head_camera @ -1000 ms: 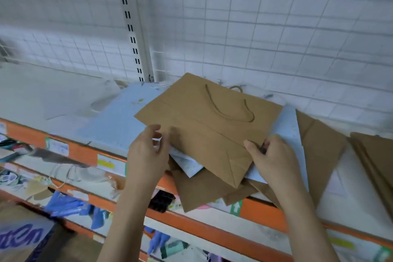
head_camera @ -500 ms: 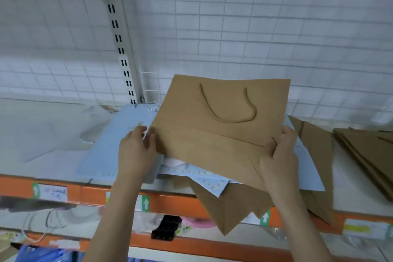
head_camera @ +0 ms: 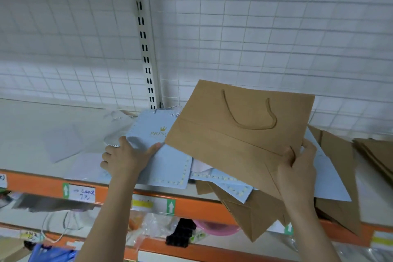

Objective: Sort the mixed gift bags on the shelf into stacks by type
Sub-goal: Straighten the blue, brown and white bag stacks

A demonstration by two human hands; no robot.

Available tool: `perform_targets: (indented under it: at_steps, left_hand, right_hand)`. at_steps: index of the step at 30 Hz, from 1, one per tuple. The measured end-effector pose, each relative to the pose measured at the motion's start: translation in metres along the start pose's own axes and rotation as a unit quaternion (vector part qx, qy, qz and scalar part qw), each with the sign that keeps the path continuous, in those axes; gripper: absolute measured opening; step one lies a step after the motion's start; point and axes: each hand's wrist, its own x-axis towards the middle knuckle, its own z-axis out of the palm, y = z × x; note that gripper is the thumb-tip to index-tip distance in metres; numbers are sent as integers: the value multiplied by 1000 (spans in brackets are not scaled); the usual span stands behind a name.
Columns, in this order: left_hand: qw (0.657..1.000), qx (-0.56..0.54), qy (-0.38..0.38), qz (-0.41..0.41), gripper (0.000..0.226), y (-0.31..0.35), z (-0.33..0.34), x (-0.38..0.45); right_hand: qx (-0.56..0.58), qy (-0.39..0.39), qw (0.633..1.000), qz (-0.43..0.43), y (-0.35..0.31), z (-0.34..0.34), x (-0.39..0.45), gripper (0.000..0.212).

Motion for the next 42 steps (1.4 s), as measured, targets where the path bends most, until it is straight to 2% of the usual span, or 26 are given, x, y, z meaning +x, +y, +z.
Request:
perform_targets:
  at_steps: [2,5,10,14,18,25,28,31,34,36,39,42]
  left_hand:
    - [999,-36,33,5,109,1,-8,-2]
    - [994,-101,35,9,101,2,-25,-3]
    - [979,-191,-2,68,57,-5,-32,0]
    - [961,-259,-11,101,61,0,-28,-18]
    - [935,-339,-16,106,42,13,-21,-42]
    - [906,-402,-42,130,40,67,-7,-113]
    - [891,-429,-72,129,36,91,9,-145]
    - [886,-438,-97,120,34,117,28,-176]
    - [894,-426,-81,112,37,151,45,-217]
    - [898,-420,-71,112,36,173,54,-243]
    - [900,-418,-54,111,37,197,64,-275]
    - [903,-419,-27,92,39,205,71,-293]
  right_hand:
    - [2,7,1000,3,1,0,-1,36]
    - [14,17,1000,9,4,-1,-3,36]
    - [38,21,999,18,6,-4,-1,38]
    - [58,32,998,20,9,-14,1,39]
    - [52,54,997,13,21,-28,9,35]
    - [39,88,995,21,44,-79,32,36]
    - [56,96,993,36,57,-108,44,31]
    - [95,95,990,45,73,-144,56,36]
    - [116,62,990,48,90,-188,73,63]
    - [119,49,990,52,101,-219,85,74]
    - [125,36,989,63,119,-264,105,78]
    - [126,32,990,62,134,-301,127,66]
